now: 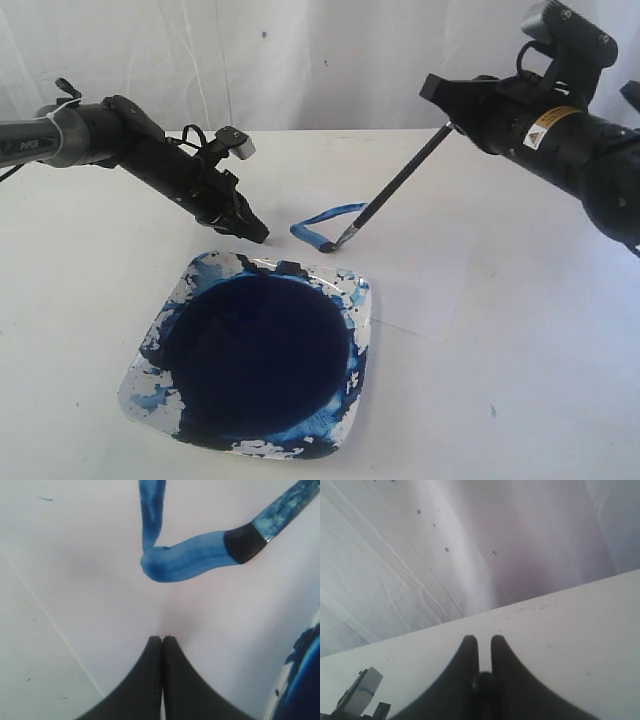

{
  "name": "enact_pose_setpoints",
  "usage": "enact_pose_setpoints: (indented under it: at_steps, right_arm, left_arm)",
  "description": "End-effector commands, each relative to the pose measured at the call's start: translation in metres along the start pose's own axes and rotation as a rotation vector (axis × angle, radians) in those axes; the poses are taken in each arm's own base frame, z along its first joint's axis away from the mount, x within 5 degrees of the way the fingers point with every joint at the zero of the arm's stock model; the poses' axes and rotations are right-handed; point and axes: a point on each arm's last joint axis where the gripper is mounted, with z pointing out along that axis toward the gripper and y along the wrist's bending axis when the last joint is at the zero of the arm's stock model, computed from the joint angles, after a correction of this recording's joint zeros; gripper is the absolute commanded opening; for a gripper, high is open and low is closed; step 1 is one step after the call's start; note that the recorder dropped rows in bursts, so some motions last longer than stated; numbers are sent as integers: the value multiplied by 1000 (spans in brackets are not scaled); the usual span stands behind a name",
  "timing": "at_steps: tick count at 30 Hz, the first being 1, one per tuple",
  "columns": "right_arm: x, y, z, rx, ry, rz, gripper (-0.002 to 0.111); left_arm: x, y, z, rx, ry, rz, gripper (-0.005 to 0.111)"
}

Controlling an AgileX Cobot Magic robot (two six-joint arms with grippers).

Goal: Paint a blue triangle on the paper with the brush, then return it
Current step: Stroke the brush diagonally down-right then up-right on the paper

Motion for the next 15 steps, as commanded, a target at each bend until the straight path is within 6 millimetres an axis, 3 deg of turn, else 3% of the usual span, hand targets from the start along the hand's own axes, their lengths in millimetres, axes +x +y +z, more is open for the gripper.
enact_pose_setpoints:
  at_steps: [1, 15]
  right_arm:
    - [-7, 3, -12, 48, 65, -58, 1]
    - [-33, 16, -38, 49, 28, -101, 1]
  left_arm:
    - [-1, -4, 1, 17, -4, -1, 0]
    - [-1, -4, 1, 17, -4, -1, 0]
